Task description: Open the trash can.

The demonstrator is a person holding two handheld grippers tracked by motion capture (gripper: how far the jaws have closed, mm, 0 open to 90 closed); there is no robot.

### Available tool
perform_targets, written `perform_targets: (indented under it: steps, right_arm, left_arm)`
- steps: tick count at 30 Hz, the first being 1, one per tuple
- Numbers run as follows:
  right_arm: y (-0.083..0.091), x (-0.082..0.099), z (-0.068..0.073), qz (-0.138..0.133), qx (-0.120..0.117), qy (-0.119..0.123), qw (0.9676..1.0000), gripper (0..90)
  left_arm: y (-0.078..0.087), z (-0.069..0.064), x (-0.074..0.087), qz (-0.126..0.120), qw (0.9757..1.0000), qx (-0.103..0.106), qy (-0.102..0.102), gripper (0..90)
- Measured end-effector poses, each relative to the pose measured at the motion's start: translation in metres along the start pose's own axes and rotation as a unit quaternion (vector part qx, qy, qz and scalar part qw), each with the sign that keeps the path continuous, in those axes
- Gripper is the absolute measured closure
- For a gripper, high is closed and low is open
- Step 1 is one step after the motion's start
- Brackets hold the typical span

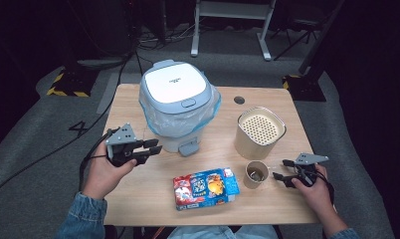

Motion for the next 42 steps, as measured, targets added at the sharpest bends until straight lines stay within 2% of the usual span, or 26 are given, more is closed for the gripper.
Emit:
perform_targets:
  steps: [3, 7, 9, 12, 23, 26, 28, 30, 38, 42]
  right_arm:
    - [0.000, 0.000, 0.000, -0.001, 0.001, -0.001, 1.0000, 26.4]
    - [0.000, 0.000, 0.000, -0.001, 0.002, -0.002, 1.0000, 26.4]
    - [0.000, 0.000, 0.001, -0.001, 0.003, -0.005, 1.0000, 26.5]
    - [0.000, 0.000, 0.001, 0.000, 0.004, -0.005, 1.0000, 26.5]
    - [0.001, 0.000, 0.001, -0.001, 0.004, -0.005, 1.0000, 26.9]
    - [0.001, 0.000, 0.001, -0.002, 0.004, -0.005, 1.0000, 27.5]
    - [0.001, 0.000, 0.001, -0.002, 0.004, -0.005, 1.0000, 27.5]
    - [0.001, 0.000, 0.001, -0.002, 0.003, -0.005, 1.0000, 27.6]
    - [0.001, 0.000, 0.001, -0.002, 0.003, -0.005, 1.0000, 27.6]
    - [0.001, 0.000, 0.001, -0.002, 0.003, -0.005, 1.0000, 27.6]
  left_arm:
    - [0.002, -0.002, -0.014, -0.003, 1.0000, 0.001, -0.006, 69.8]
    - [0.002, -0.005, -0.035, -0.019, 0.9997, 0.012, -0.008, 70.2]
    - [0.002, -0.004, -0.044, -0.027, 0.9995, 0.008, -0.012, 70.2]
    - [0.000, -0.005, -0.054, -0.032, 0.9994, 0.011, -0.009, 70.7]
    - [-0.009, -0.006, -0.101, -0.059, 0.9976, 0.019, -0.030, 74.1]
    - [-0.013, -0.006, -0.109, -0.060, 0.9976, 0.023, -0.026, 79.6]
    - [-0.017, -0.003, -0.115, -0.060, 0.9976, 0.019, -0.029, 83.4]
    - [-0.024, 0.001, -0.120, -0.054, 0.9982, 0.012, -0.023, 89.5]
    - [-0.044, 0.006, -0.127, -0.039, 0.9989, 0.011, -0.022, 89.9]
    - [-0.054, 0.011, -0.127, -0.028, 0.9994, 0.000, -0.021, 90.0]
Point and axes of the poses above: each handheld gripper's, and its own axes: y roughly backward along the jaws, x roughly out of its underside, z roughly to its left, the point moved 9 cm from there along -y, roughly forward along the jaws, and after that the axes turned 7 degrees about y, right-handed, at the moved point
